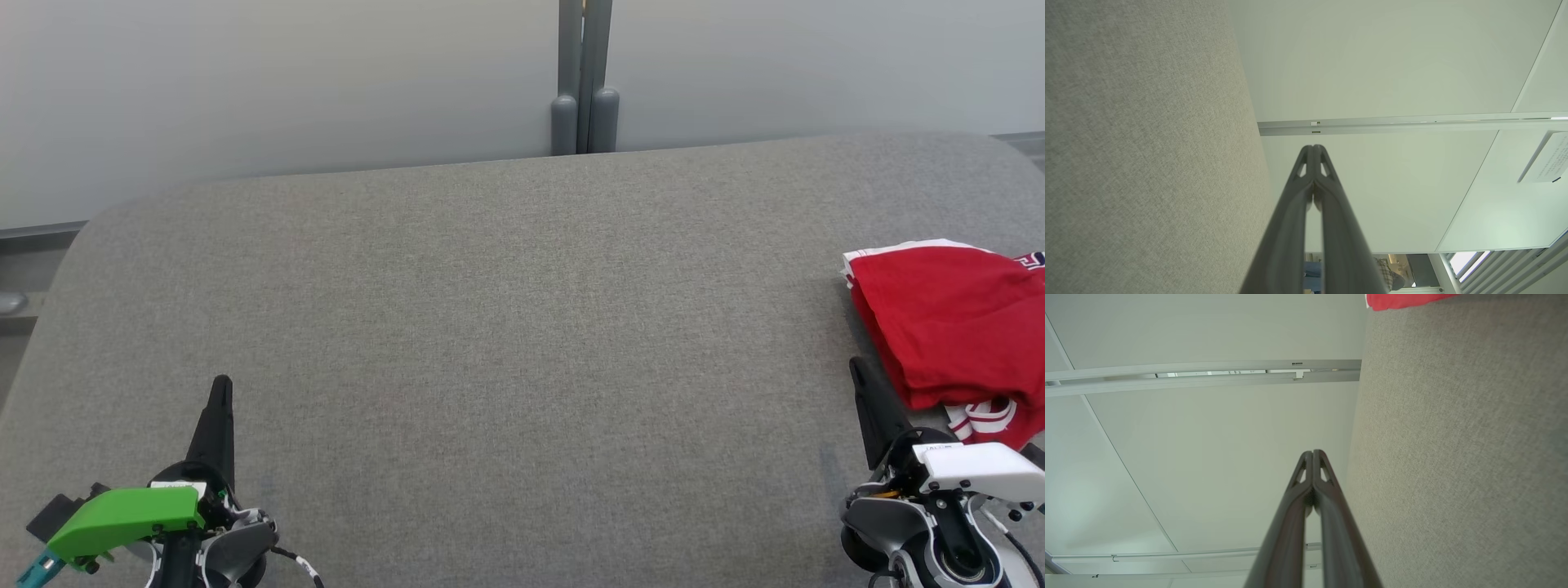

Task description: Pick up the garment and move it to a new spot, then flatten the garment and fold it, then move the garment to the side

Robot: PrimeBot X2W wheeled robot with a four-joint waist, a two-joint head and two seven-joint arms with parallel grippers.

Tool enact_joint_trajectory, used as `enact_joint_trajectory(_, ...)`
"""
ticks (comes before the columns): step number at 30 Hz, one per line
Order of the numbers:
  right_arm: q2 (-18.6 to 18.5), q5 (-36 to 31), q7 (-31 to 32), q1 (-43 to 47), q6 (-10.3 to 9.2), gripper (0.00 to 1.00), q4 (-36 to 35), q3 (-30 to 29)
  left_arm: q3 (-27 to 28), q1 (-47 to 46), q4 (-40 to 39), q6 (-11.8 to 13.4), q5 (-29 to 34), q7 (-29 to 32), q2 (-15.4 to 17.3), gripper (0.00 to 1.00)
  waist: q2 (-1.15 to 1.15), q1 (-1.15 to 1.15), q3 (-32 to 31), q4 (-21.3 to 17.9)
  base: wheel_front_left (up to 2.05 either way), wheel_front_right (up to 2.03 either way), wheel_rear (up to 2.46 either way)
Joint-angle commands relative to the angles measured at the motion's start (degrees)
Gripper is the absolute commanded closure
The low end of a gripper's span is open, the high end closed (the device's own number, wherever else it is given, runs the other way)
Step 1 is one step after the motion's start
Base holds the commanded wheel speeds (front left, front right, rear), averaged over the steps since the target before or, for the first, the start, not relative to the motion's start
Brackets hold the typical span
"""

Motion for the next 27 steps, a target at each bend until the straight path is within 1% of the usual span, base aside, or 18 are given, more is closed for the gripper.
enact_joint_trajectory(1, -0.3, 0.4, 0.2, -0.6, 0.02, 1.0, -0.2, 0.0, 0.1, -0.5, -0.1, -0.3, -0.1, 0.3, 0.0, 1.0, 0.0, 0.0, 0.0, 0.0, 0.0, 0.0, 0.0)
enact_joint_trajectory(27, -0.3, 0.4, 0.2, -0.6, 0.03, 1.0, -0.2, 0.0, 0.3, -0.5, -0.1, -0.3, 0.0, 0.4, -0.1, 1.0, 0.0, 0.0, 0.0, 0.0, 0.0, 0.0, 0.0)
